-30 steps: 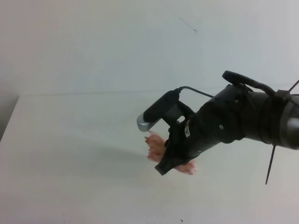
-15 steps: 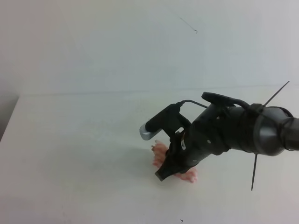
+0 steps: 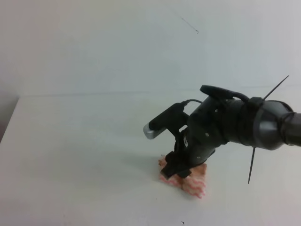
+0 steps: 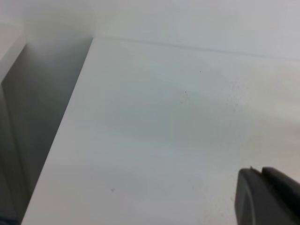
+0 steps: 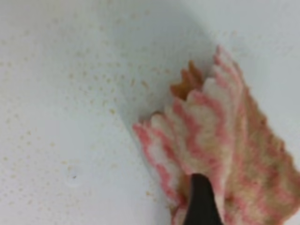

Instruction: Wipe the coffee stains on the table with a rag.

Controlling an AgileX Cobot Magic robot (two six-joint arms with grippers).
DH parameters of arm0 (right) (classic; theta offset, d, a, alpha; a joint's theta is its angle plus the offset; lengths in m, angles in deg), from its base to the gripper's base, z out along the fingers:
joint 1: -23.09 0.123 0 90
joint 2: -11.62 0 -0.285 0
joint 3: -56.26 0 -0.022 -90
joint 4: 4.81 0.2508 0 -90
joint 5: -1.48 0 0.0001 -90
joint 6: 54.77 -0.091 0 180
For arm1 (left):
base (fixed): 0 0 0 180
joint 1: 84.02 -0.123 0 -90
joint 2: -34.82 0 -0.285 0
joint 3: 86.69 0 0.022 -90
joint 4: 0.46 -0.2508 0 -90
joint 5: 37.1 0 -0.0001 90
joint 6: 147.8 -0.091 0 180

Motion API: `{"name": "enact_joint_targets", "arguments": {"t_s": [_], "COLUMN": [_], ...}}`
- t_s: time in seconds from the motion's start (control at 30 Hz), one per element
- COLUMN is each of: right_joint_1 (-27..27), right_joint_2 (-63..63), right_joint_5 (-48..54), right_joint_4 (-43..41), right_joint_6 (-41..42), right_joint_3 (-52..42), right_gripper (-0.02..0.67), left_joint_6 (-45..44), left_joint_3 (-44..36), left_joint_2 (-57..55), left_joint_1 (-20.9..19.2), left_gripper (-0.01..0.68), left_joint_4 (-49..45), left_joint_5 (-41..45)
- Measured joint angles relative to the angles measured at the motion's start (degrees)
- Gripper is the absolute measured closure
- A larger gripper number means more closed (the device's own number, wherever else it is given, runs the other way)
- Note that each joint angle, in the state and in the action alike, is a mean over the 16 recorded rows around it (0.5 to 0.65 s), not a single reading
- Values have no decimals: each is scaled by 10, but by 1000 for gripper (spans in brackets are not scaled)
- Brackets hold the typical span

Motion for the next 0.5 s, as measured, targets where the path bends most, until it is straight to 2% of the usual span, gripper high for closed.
{"name": "enact_joint_targets", "arguments": {"t_s": [0.13,0.37,0.5], "right_joint_1": [0,0,0], "right_joint_2": [44,166,247], "right_joint_5": [6,-16,-17], "right_joint_4": [-6,-20,-55], "right_joint_6": [-2,-3,-18], "right_joint_3": [11,21,21], "right_gripper": [282,479,582], "left_joint_6": [0,0,0], "left_joint_3": [0,0,0], "left_joint_2": [0,0,0], "left_joint_1": [0,0,0], "left_gripper": [672,672,672], "left_joint_4": [0,0,0], "left_joint_5": [0,0,0]}}
